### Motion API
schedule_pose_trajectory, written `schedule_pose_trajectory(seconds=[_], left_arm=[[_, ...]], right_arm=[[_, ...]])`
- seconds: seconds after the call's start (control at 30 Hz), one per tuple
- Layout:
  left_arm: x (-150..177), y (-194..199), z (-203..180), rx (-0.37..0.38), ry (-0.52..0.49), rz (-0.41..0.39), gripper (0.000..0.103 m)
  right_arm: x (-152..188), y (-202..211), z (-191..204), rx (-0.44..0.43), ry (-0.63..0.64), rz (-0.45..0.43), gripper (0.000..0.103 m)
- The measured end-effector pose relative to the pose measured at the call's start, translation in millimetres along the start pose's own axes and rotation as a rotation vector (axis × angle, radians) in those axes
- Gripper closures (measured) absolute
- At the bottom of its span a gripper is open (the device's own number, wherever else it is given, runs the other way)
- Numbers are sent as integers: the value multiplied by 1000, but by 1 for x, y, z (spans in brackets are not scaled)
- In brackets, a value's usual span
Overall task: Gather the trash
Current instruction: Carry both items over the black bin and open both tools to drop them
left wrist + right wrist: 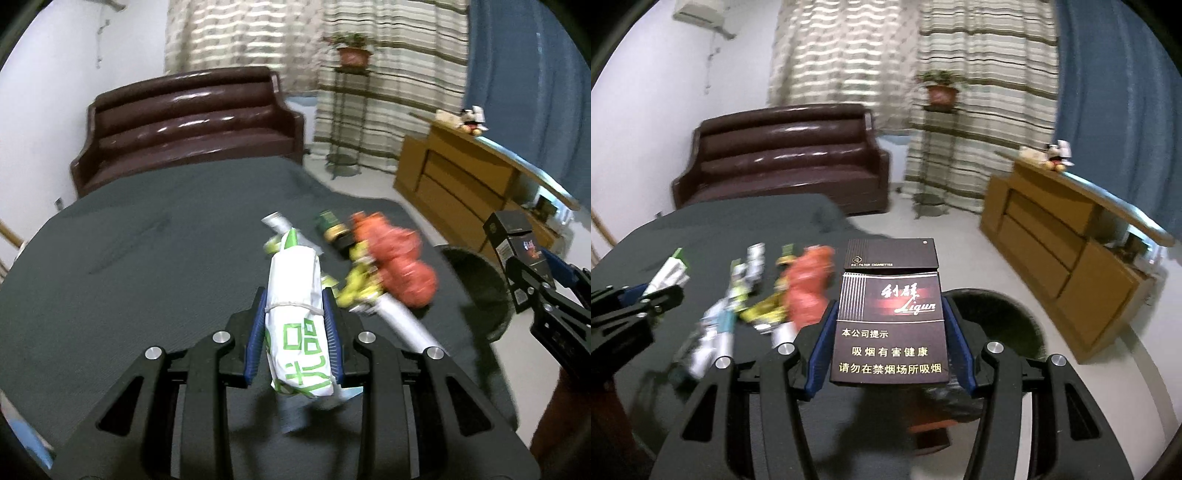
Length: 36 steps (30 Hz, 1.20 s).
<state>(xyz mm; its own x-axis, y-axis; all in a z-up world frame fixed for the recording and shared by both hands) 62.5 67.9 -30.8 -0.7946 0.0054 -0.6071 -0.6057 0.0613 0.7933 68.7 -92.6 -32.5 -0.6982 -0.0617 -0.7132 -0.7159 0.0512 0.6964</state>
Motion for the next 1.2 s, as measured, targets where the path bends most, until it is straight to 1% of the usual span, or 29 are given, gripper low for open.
schedule_pose_trajectory(seconds=[0.13,0.27,0.4,0.6,0.9,1.2], left_arm=[[-14,-9,-40,40,-48,-15,75],[-29,-25,-80,68,-96,-5,75],[-41,-45,-118,83,-138,7,75],[-49,-72,-159,93,-184,32,75],[-55,-105,-195,89,-232,73,75],[-62,-125,-213,65,-252,99,74]], right_arm=[[-10,-15,-43,34,-69,4,49],[-12,-25,-78,77,-107,-5,49],[-14,-38,-101,93,-139,4,49],[-10,-53,-123,102,-169,22,49],[-8,-73,-143,104,-189,48,49],[-10,-88,-152,95,-208,60,49]])
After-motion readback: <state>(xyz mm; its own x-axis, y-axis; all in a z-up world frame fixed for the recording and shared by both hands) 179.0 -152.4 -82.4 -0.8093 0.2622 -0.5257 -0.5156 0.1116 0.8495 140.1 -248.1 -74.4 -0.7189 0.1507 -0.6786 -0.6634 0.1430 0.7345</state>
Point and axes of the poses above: each gripper's, at about its wrist camera, not at the fingertips, and y roughly against the way its jaws point, z to its left, x to its underside, the point moved 7 cm from there along -y, roughly the way its jaws point, and after that the axes turned 15 degrees about z, right-handed, at the moved point
